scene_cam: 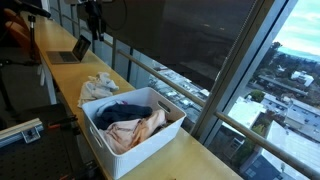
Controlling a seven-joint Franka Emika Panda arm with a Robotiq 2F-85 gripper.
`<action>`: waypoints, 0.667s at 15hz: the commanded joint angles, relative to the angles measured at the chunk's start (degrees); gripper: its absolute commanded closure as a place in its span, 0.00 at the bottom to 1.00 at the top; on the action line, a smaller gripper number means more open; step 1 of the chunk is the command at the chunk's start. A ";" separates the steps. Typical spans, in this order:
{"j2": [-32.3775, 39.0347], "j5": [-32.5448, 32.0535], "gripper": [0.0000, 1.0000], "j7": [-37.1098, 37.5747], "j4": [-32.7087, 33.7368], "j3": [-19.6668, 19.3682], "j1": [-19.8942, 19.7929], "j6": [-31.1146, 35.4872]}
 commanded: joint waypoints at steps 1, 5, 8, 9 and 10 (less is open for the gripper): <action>-1.82 -0.46 0.08 -1.47 0.29 -2.80 -0.83 -1.51; -3.05 -1.56 0.00 -2.99 -1.84 -6.54 -4.25 0.83; -3.03 -2.93 0.00 -5.27 -4.98 -9.43 -7.69 4.70; -2.71 -3.52 0.00 -5.85 -6.18 -10.46 -8.89 6.49; -2.33 -4.12 0.00 -6.28 -7.30 -11.40 -9.95 8.20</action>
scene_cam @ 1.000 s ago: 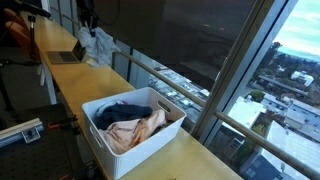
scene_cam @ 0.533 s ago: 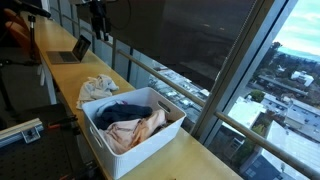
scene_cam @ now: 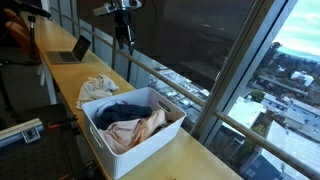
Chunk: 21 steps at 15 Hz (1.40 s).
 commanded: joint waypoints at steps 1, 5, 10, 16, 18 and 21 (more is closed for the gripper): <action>-0.33 -2.28 0.00 -2.20 -5.42 -3.29 -3.42 6.74; 1.94 -2.71 0.00 -2.94 -9.36 -7.18 -7.33 13.35; 7.05 -2.19 0.00 -2.63 -12.72 -10.82 -9.72 19.44; 14.09 0.64 0.00 -3.58 -14.55 -13.33 -11.02 24.79; 16.08 1.80 0.00 -3.96 -15.29 -14.05 -11.48 26.33; 18.76 3.91 0.00 -4.70 -15.91 -14.81 -12.17 28.16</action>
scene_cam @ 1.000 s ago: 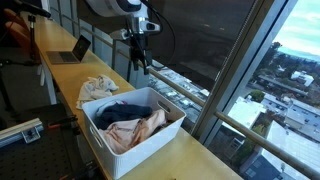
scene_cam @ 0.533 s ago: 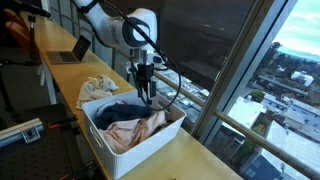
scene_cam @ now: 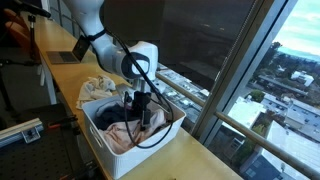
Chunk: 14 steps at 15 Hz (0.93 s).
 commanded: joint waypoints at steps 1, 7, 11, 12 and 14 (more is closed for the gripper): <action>2.39 3.48 0.00 -2.32 -0.65 -0.92 -0.76 2.71; 3.56 7.68 0.03 -4.54 -0.49 -0.53 -0.97 2.87; 2.05 8.71 0.43 -4.98 -1.30 -0.38 -0.73 2.19; 1.29 9.14 0.50 -5.24 -1.42 -0.16 -0.77 1.52; -0.68 9.71 0.65 -5.45 -1.77 -0.08 -0.55 0.25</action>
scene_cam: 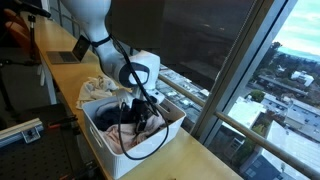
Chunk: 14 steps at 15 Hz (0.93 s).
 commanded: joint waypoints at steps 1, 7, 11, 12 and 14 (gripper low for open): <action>-4.34 2.08 0.73 -2.09 -1.88 0.17 0.29 -2.09; -16.48 3.38 1.00 -2.34 -2.92 1.67 0.86 -11.82; -25.72 4.05 0.97 -1.62 -1.68 3.93 1.66 -19.82; -27.80 4.06 0.97 -1.30 -0.90 4.73 1.97 -21.85; -31.23 3.89 0.97 -0.94 0.95 6.62 2.81 -24.09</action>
